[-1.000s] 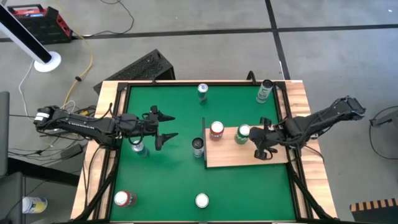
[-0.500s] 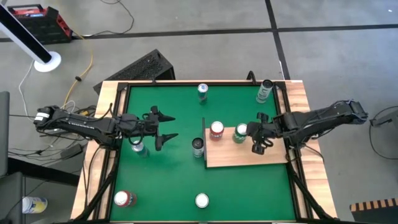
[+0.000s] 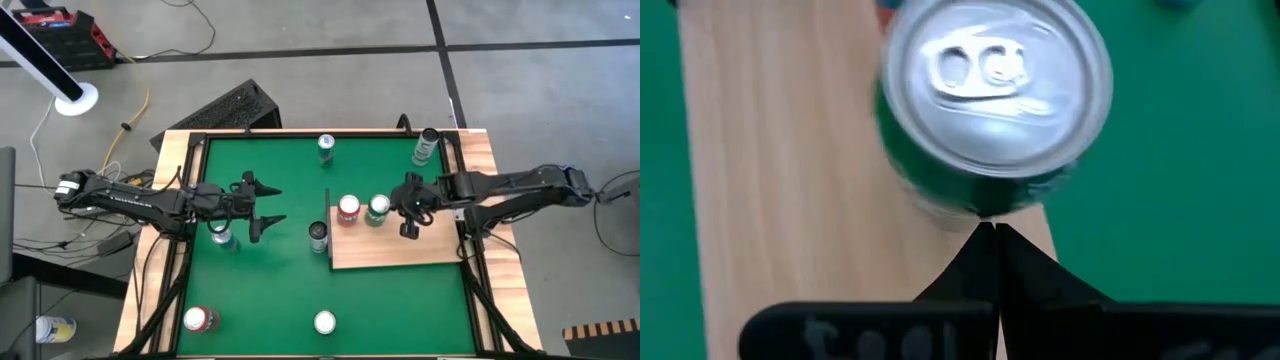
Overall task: Place canned beverage on shelf
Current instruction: Put the right green soda can on the shelf, then put the bottom blue soda can on the shelf
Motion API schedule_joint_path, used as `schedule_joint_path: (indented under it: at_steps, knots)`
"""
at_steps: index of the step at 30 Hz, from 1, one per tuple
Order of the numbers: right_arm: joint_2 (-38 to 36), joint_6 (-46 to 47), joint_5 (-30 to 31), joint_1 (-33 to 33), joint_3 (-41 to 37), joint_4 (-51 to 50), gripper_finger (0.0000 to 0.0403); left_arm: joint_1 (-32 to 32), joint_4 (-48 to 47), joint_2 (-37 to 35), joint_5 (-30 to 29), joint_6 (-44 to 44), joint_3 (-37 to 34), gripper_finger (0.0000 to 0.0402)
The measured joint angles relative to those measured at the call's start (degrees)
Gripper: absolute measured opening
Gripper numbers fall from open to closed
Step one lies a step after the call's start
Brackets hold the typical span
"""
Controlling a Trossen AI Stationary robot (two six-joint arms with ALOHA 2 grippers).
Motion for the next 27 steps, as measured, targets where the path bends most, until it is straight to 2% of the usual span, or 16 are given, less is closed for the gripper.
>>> schedule_joint_path:
  at_steps: [4, 6, 9, 11, 17, 24, 27]
  knots:
    - [0.0, 0.4, -1.1, -1.3, 0.0, -1.7, 0.0018, 0.0, -0.7, 0.0, 0.0, -0.2, 0.0, 0.0334]
    - [0.0, 2.1, -3.8, -1.0, 0.0, -3.1, 0.0018, 0.0, -1.0, 0.0, 0.0, -0.3, 0.0, 0.0334]
    - [0.0, 3.1, -10.0, 1.9, 0.0, -2.3, 0.0018, 0.0, -1.2, 0.0, 0.0, -0.1, 0.0, 0.0334]
    - [0.0, 3.9, -11.5, 4.9, 0.0, 0.2, 0.0018, 0.0, -1.2, 0.0, 0.0, 0.4, 0.0, 0.0334]
    - [0.0, 7.1, -8.3, 12.3, 0.0, 7.0, 0.0018, 0.0, -1.0, 0.0, 0.0, 1.3, 0.0, 0.0334]
    - [0.0, 6.7, -2.6, 13.3, 1.1, 9.3, 0.0022, 0.0, 0.1, 0.0, 0.0, 1.9, 0.0, 0.0334]
    - [0.0, 3.9, -2.0, 13.8, 2.2, 9.2, 0.0024, 0.0, -0.1, 0.0, -0.1, 1.4, 0.0, 0.0334]
